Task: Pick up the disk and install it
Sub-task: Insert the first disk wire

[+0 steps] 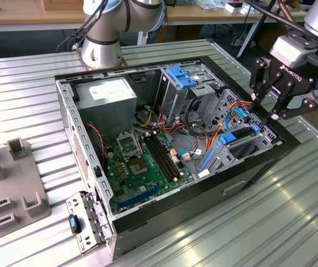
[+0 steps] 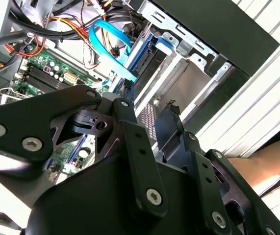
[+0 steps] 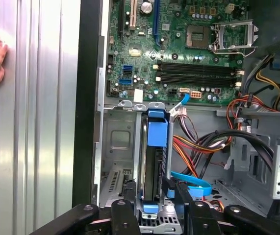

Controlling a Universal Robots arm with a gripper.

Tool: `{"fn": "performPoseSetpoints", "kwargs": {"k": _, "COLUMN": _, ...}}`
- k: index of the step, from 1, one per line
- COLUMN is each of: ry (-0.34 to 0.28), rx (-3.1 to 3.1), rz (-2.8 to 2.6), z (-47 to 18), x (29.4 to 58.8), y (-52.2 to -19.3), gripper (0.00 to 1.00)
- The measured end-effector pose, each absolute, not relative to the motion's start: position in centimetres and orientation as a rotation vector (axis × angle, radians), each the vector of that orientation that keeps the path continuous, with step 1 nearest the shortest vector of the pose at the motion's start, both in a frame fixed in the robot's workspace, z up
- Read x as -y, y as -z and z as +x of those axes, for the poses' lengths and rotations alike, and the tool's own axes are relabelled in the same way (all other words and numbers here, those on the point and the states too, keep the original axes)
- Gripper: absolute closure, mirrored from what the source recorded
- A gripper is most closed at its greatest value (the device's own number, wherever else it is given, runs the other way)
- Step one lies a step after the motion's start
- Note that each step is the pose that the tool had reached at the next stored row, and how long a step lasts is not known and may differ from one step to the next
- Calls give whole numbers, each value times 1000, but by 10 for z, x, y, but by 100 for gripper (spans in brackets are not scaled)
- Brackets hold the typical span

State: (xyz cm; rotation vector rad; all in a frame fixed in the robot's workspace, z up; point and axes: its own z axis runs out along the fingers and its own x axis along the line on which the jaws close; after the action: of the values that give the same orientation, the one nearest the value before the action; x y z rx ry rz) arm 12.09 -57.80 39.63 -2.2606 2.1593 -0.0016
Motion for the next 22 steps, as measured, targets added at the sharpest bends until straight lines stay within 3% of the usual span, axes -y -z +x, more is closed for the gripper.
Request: {"fn": "performPoseSetpoints", "kwargs": {"k": 22, "ry": -2, "rx": -2098, "rz": -2315, "z": 131, "x": 565, "y": -398, "gripper": 56}}
